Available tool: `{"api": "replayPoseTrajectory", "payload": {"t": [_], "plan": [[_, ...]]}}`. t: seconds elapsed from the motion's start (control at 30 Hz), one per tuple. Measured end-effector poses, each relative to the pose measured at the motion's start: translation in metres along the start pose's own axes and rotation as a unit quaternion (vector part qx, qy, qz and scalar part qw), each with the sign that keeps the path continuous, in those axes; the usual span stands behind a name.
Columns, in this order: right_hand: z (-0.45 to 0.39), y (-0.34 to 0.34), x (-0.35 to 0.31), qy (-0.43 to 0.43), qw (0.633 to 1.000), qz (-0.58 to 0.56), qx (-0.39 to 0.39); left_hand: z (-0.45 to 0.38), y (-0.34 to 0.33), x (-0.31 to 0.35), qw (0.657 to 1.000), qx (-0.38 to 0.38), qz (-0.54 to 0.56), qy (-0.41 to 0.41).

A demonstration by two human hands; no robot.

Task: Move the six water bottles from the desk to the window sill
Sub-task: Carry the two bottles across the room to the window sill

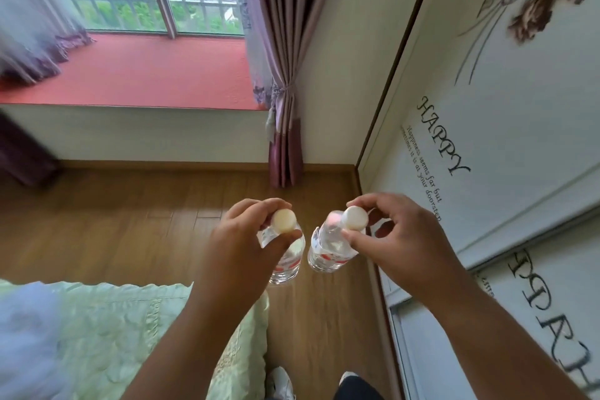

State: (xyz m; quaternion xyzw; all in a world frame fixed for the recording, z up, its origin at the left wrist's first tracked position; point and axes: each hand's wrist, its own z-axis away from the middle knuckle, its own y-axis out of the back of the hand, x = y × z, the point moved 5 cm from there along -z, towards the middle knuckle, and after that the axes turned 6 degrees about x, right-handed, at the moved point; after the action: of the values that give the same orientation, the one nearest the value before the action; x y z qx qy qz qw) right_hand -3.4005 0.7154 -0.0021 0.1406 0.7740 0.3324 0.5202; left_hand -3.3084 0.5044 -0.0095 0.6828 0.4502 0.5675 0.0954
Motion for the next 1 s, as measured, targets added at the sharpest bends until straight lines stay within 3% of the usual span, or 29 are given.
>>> {"api": "replayPoseTrajectory", "payload": {"t": [0.43,1.0], "plan": [[-0.121,-0.07,-0.001,0.061,0.99,-0.057,-0.116,-0.065,0.01,-0.042,0.993,0.074,-0.051,0.071],[-0.342,-0.065,0.029,0.146,0.97,-0.092,-0.168,-0.23,-0.045,-0.028,0.965,0.23,-0.076,0.099]]}}
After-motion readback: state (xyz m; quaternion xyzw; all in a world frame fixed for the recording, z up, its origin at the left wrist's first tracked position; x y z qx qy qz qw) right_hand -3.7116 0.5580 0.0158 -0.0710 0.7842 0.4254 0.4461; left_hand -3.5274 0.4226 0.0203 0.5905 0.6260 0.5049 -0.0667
